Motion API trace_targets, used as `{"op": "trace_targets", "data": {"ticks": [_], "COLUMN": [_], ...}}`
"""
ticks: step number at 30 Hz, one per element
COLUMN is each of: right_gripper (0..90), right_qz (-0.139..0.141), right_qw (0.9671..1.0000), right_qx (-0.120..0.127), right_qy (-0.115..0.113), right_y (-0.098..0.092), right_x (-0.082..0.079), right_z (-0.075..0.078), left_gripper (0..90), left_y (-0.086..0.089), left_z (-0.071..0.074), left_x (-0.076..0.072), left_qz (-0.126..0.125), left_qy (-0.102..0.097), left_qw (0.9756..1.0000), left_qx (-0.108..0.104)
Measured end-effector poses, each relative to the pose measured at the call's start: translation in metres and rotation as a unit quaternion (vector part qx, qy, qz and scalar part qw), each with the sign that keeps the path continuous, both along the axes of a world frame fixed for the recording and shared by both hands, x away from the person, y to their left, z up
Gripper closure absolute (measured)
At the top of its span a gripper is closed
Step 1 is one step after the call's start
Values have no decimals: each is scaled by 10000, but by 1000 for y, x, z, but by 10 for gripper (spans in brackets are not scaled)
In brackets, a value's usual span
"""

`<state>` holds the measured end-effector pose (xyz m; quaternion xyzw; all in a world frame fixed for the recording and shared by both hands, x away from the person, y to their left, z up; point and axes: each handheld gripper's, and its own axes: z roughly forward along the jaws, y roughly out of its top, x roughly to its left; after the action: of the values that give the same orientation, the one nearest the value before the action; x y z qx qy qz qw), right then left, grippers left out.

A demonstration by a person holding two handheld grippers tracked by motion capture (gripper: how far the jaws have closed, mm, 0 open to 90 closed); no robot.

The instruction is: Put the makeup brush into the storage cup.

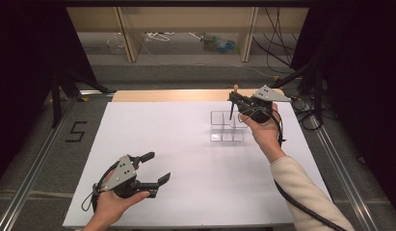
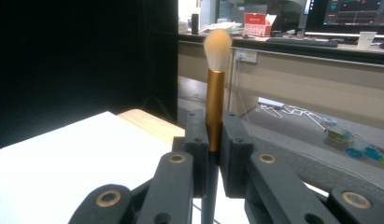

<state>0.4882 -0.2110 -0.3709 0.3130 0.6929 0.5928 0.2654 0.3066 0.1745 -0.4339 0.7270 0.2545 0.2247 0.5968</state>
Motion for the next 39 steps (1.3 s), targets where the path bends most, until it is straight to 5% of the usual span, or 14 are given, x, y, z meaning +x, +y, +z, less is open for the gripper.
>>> {"op": "trace_targets", "data": {"ticks": [6, 39], "right_gripper": [836, 836], "right_qz": [-9, 19], "right_qw": [9999, 9999], "right_qx": [-37, -124], "right_qy": [-140, -2], "right_y": [0, 2], "right_x": [3, 4], "right_z": [-2, -9], "left_gripper": [157, 157], "left_y": [0, 0], "left_z": [0, 0], "left_x": [0, 0], "left_qz": [0, -7], "left_qy": [2, -5], "left_qw": [10000, 10000], "left_qx": [-1, 10]}}
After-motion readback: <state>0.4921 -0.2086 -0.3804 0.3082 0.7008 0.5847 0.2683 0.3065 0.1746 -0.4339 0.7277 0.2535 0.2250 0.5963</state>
